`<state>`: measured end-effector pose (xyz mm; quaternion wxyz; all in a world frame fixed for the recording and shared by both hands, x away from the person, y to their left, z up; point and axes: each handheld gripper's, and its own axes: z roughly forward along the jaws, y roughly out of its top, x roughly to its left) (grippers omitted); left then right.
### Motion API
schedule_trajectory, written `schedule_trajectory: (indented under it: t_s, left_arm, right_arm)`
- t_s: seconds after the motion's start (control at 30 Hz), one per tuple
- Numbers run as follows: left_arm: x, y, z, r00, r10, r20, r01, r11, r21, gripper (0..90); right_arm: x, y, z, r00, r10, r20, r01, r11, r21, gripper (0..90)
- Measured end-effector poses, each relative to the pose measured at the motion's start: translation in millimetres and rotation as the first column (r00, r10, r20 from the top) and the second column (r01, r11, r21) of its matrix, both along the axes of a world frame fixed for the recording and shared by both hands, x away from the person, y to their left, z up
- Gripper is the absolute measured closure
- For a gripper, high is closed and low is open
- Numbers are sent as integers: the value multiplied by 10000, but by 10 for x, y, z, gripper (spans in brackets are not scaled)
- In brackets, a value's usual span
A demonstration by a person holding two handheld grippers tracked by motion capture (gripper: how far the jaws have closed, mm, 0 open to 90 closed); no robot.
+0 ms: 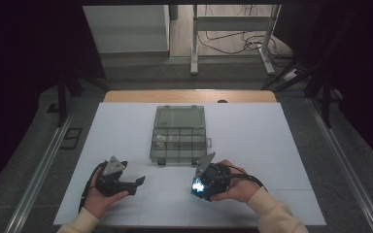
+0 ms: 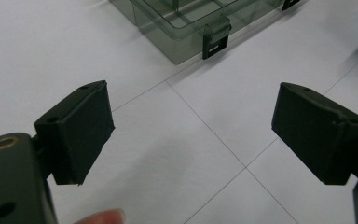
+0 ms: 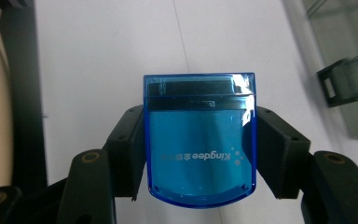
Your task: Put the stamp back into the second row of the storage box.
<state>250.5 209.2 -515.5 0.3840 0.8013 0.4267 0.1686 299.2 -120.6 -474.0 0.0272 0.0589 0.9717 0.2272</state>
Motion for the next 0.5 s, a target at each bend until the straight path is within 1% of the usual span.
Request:
schedule_trajectory:
  t_s: [0.03,0.07,0.13,0.23,0.3,0.4,0.5]
  left_arm:
    - [0,-4,-2,10000,22,11,-22,10000,-40,127]
    - [0,-3,-3,10000,19,8,-19,10000,-21,127]
    - [-1,-1,-1,10000,19,3,-19,10000,-25,127]
    - [-1,-3,-2,10000,19,-2,-19,10000,-15,127]
    - [-1,-6,-2,10000,17,-7,-17,10000,-19,127]
    - [0,-5,-2,10000,18,-10,-18,10000,-20,127]
    - [0,-5,-4,10000,25,-15,-25,10000,-17,127]
  right_arm:
    - [-8,-4,38,9999,-10,126,9,10000,42,407]
    - [-11,-8,72,9999,37,166,-39,9999,150,407]
    - [-22,-20,139,9999,-44,165,39,9995,320,407]
    - [-38,-42,231,9993,-135,349,119,9989,457,407]
    - [-42,-58,278,9991,-183,383,159,9980,607,407]
    - [-47,-73,322,9986,-233,472,199,9973,704,408]
    - [-45,-72,320,9988,-200,458,167,9974,707,407]
